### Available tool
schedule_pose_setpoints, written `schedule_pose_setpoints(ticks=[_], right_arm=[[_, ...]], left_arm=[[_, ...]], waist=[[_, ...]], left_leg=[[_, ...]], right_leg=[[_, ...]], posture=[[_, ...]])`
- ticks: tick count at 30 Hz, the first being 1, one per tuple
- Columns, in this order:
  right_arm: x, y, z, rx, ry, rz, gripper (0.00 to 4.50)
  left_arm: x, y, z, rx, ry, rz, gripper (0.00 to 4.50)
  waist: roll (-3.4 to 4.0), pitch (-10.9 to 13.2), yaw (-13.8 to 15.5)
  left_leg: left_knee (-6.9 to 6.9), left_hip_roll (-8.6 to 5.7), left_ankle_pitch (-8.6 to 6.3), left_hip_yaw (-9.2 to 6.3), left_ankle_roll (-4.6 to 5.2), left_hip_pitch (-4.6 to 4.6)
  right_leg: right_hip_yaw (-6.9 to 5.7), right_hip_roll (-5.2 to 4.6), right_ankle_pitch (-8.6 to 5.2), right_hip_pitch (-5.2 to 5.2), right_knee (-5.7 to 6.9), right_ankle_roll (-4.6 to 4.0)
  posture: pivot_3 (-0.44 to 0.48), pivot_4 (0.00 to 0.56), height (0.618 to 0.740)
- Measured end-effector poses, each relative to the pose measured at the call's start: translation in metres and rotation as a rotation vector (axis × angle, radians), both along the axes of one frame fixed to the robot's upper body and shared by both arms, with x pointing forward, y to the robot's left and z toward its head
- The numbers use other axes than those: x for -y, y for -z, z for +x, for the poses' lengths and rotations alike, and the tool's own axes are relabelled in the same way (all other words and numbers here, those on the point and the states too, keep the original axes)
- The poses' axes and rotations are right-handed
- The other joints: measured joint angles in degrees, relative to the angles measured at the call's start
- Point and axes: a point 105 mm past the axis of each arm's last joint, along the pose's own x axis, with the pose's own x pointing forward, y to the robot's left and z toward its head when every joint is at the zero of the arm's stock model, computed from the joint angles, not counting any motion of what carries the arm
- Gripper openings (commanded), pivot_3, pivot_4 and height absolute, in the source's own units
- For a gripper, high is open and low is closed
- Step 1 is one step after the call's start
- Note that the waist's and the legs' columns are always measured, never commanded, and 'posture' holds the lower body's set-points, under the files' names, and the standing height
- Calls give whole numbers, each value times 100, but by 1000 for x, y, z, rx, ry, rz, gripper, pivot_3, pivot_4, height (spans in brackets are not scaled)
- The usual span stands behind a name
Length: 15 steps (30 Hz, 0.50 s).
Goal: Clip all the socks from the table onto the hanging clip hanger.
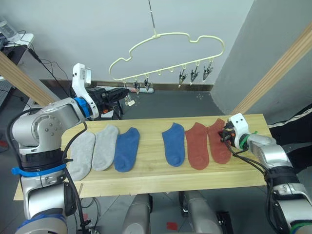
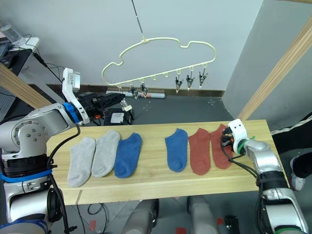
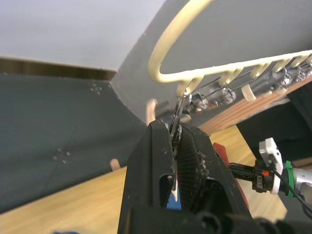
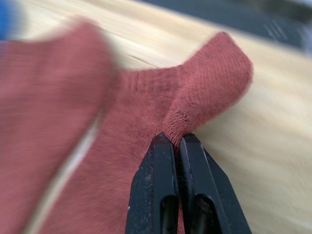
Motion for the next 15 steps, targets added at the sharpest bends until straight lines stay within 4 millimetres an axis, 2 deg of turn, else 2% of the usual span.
schedule_pose_setpoints(ticks=[3,8,9,11,13,15], right_arm=[[-26,-30,-15,35,-171,62,25],[-114,-101,-61,47,-602,287,25],[-127,-108,-67,56,-657,305,25],[-153,-109,-77,27,-740,357,25],[-176,-102,-85,-20,-797,384,25],[-186,-100,-85,-29,-809,386,25]], left_arm=[[2,1,-1,-29,19,-17,89],[-4,-13,-5,-132,63,-182,89],[-3,-14,-5,-147,71,-201,89],[-5,-12,-4,-176,60,-239,89],[-5,-10,-3,-204,57,-271,89],[-5,-9,-3,-220,61,-294,89]], waist=[[-9,13,-49],[-15,38,-129],[-15,38,-118],[-17,38,-97],[-18,38,-71],[-18,38,-31]], left_leg=[[0,9,0,-3,0,5],[3,16,0,-16,0,6],[3,13,0,-23,0,5],[2,11,5,-25,-9,2],[2,4,12,-21,-21,-8],[4,-2,13,-20,-23,-19]], right_leg=[[-3,4,0,1,4,0],[-12,11,1,0,12,-1],[-15,10,1,1,9,-1],[-17,7,1,-1,4,-1],[-15,-2,1,-14,2,-1],[-15,-9,1,-23,-1,-1]], posture=[[25,347,740],[22,341,740],[22,341,740],[26,335,740],[27,331,740],[27,331,740]])
